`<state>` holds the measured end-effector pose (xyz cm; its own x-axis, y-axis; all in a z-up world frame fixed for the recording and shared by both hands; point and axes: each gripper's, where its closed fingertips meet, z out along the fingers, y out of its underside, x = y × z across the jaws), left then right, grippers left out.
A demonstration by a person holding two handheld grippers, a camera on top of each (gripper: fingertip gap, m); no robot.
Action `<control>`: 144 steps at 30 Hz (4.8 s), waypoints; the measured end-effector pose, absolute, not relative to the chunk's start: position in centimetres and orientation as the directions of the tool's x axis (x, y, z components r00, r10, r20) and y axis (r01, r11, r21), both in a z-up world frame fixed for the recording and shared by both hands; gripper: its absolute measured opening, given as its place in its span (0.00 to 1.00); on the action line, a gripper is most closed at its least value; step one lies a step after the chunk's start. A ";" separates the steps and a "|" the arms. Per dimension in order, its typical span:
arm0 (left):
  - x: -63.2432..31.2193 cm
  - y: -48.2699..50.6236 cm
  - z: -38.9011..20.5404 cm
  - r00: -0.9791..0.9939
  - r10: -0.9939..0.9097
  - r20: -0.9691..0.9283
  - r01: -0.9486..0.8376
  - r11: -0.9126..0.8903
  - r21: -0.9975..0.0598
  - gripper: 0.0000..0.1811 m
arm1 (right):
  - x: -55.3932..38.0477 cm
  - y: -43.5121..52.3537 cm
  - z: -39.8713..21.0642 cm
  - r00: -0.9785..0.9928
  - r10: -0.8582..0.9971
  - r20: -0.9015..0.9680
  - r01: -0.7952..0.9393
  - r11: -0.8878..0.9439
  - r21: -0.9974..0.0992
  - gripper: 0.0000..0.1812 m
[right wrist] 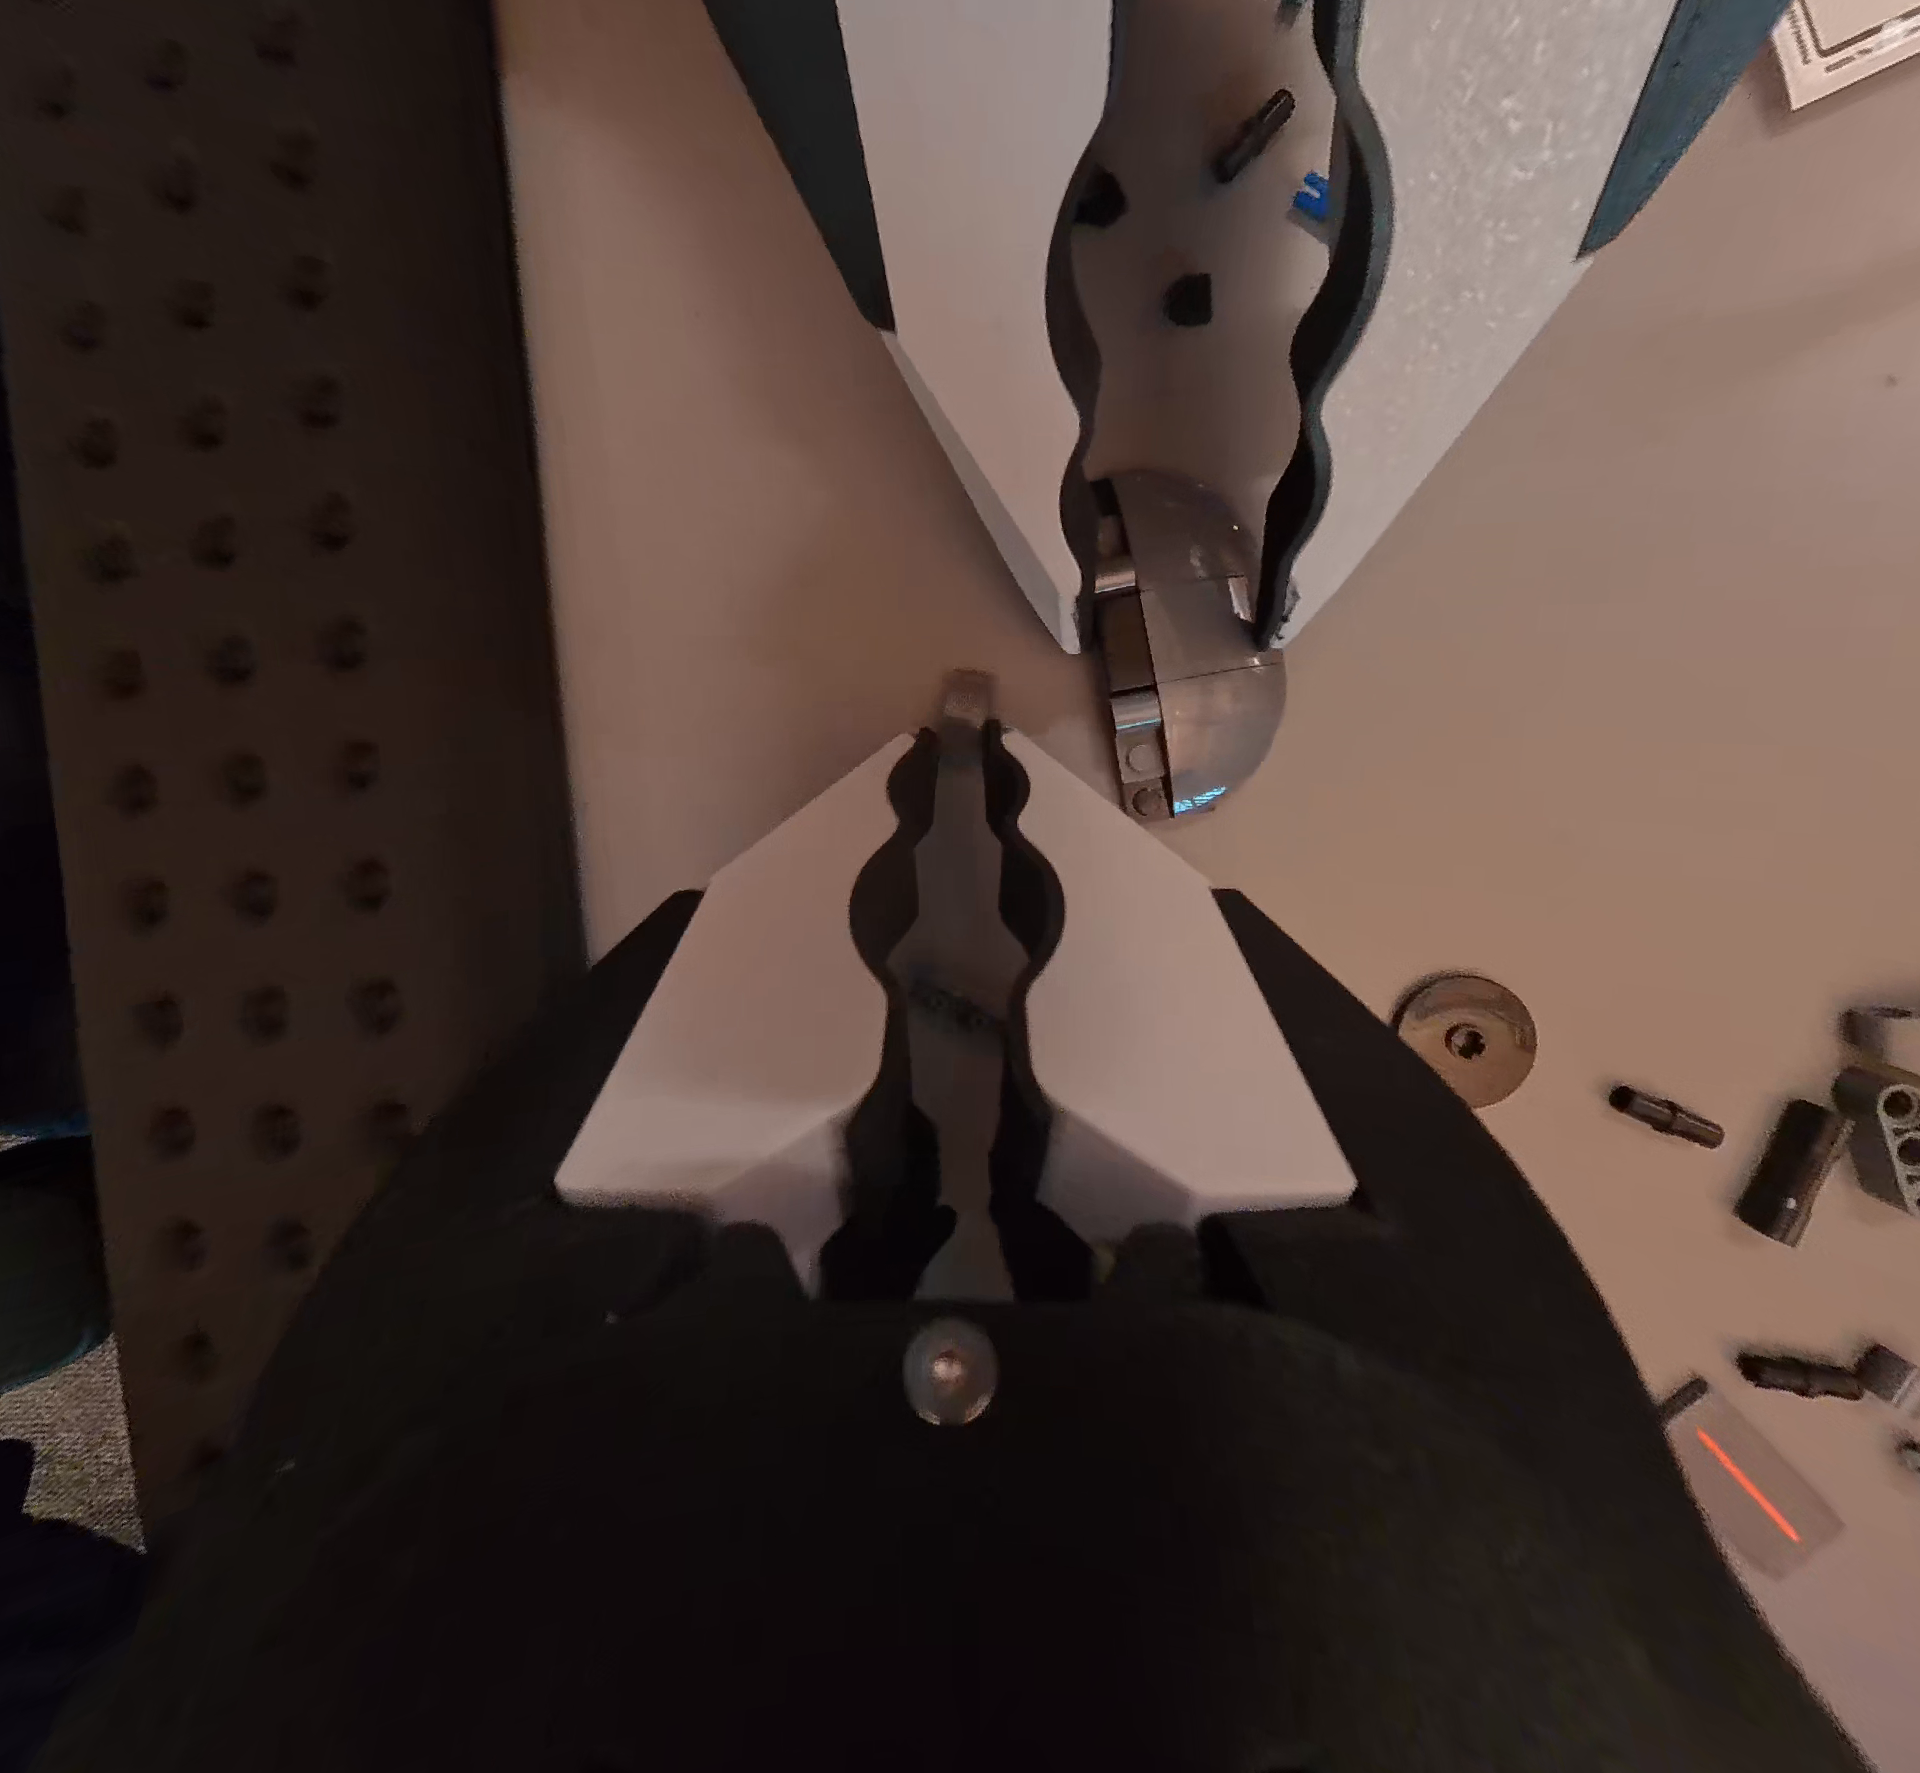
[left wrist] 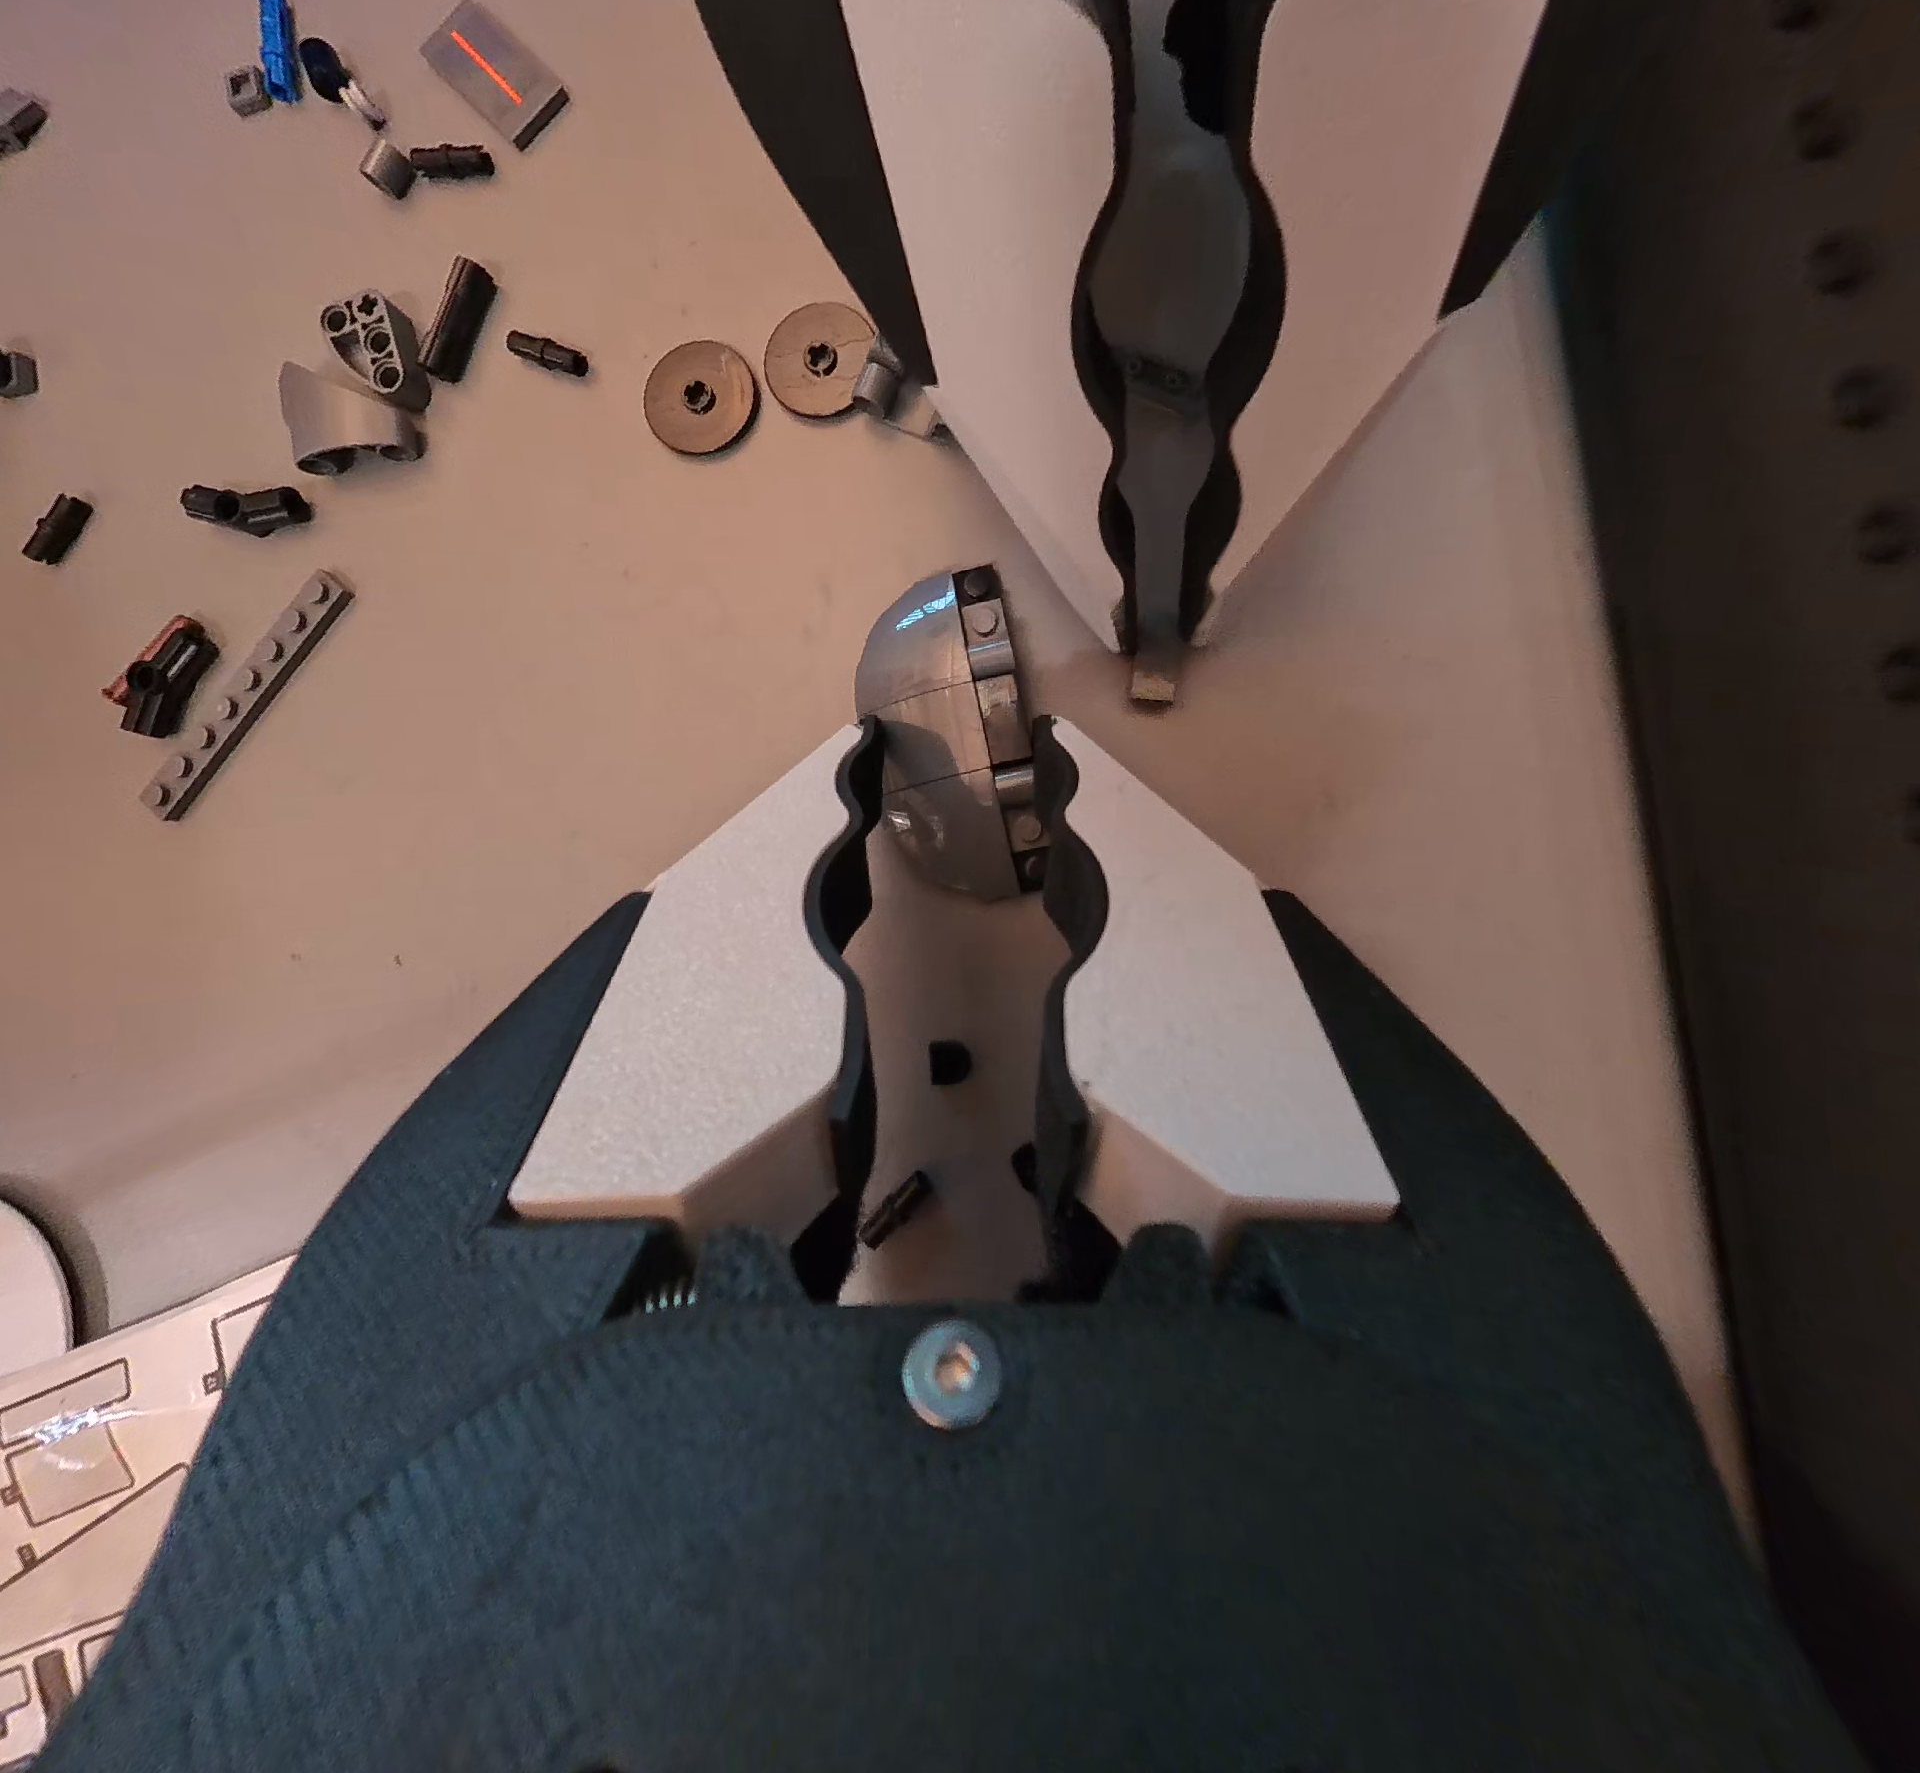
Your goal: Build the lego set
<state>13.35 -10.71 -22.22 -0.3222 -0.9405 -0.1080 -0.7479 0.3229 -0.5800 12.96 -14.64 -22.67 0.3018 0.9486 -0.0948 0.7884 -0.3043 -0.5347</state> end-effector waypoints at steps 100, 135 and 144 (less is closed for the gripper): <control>12.6 -8.8 -22.2 -0.258 -0.960 -0.110 -0.775 0.274 -0.570 0.14 | 13.2 -15.1 -22.1 0.388 0.844 -0.370 0.656 -0.535 -0.533 0.06; 12.3 -8.7 -22.2 -0.265 -0.959 -0.104 -0.769 0.275 -0.577 0.14 | 14.1 -9.6 -22.0 0.250 0.959 0.132 0.862 -0.158 -0.482 0.04; 12.3 -8.7 -22.2 -0.263 -0.959 -0.103 -0.768 0.273 -0.579 0.15 | 14.0 -9.6 -22.0 0.245 0.960 0.135 0.855 -0.148 -0.497 0.04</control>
